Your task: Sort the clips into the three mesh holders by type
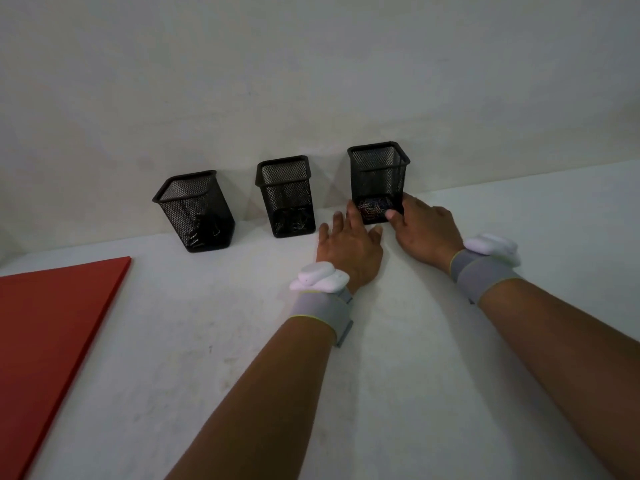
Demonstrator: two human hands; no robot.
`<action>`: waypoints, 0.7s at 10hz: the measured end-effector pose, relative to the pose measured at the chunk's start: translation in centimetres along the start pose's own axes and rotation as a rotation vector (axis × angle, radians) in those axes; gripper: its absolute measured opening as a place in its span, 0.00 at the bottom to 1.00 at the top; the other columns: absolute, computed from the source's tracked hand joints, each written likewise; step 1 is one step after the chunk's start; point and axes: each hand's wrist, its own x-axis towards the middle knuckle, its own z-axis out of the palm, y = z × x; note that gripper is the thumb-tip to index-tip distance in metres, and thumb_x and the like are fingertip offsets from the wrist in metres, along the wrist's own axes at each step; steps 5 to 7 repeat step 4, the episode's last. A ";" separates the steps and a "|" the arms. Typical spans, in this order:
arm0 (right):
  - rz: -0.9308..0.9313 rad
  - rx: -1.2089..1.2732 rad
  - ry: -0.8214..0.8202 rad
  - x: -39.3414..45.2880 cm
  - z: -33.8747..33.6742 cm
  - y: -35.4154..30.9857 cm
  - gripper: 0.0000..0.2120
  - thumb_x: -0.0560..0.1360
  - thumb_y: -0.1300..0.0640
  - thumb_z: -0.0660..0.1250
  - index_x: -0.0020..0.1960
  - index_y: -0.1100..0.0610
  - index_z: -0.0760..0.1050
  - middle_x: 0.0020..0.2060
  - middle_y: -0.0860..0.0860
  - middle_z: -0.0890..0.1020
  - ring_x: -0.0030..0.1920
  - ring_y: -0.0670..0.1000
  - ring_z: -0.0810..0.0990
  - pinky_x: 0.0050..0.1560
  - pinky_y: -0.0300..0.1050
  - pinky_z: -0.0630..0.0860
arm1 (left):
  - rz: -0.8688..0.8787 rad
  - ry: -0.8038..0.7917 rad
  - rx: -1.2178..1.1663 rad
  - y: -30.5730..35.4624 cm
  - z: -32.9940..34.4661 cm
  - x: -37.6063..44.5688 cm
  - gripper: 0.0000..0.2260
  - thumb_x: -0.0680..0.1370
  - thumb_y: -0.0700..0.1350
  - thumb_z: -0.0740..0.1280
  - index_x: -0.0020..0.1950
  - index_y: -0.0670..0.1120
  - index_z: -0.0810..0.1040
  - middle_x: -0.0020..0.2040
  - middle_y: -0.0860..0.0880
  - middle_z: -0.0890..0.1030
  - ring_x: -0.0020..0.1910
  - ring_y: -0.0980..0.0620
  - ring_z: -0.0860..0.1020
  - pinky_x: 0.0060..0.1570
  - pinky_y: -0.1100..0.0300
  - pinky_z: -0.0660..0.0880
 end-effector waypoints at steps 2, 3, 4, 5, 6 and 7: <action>-0.019 -0.007 -0.011 0.0 0.2 0.2 0.23 0.82 0.47 0.52 0.72 0.57 0.62 0.65 0.59 0.75 0.64 0.61 0.73 0.66 0.53 0.62 | 0.008 0.022 -0.008 -0.1 0.3 0.3 0.30 0.82 0.54 0.49 0.77 0.39 0.43 0.77 0.40 0.56 0.77 0.45 0.53 0.75 0.49 0.46; 0.008 0.026 0.021 -0.8 0.2 0.0 0.24 0.81 0.46 0.54 0.71 0.60 0.61 0.64 0.60 0.74 0.64 0.62 0.72 0.66 0.53 0.63 | 0.020 0.027 -0.040 -0.2 0.1 -0.7 0.30 0.83 0.54 0.49 0.77 0.38 0.43 0.78 0.40 0.54 0.77 0.45 0.51 0.75 0.52 0.45; 0.050 -0.007 0.050 -3.5 0.0 -0.6 0.26 0.81 0.47 0.54 0.73 0.62 0.58 0.65 0.61 0.72 0.65 0.63 0.71 0.68 0.53 0.61 | 0.066 0.009 -0.092 -0.4 -0.4 -3.7 0.30 0.83 0.54 0.49 0.77 0.39 0.42 0.79 0.40 0.51 0.78 0.45 0.49 0.76 0.54 0.44; 0.050 -0.007 0.050 -3.5 0.0 -0.6 0.26 0.81 0.47 0.54 0.73 0.62 0.58 0.65 0.61 0.72 0.65 0.63 0.71 0.68 0.53 0.61 | 0.066 0.009 -0.092 -0.4 -0.4 -3.7 0.30 0.83 0.54 0.49 0.77 0.39 0.42 0.79 0.40 0.51 0.78 0.45 0.49 0.76 0.54 0.44; 0.050 -0.007 0.050 -3.5 0.0 -0.6 0.26 0.81 0.47 0.54 0.73 0.62 0.58 0.65 0.61 0.72 0.65 0.63 0.71 0.68 0.53 0.61 | 0.066 0.009 -0.092 -0.4 -0.4 -3.7 0.30 0.83 0.54 0.49 0.77 0.39 0.42 0.79 0.40 0.51 0.78 0.45 0.49 0.76 0.54 0.44; 0.050 -0.007 0.050 -3.5 0.0 -0.6 0.26 0.81 0.47 0.54 0.73 0.62 0.58 0.65 0.61 0.72 0.65 0.63 0.71 0.68 0.53 0.61 | 0.066 0.009 -0.092 -0.4 -0.4 -3.7 0.30 0.83 0.54 0.49 0.77 0.39 0.42 0.79 0.40 0.51 0.78 0.45 0.49 0.76 0.54 0.44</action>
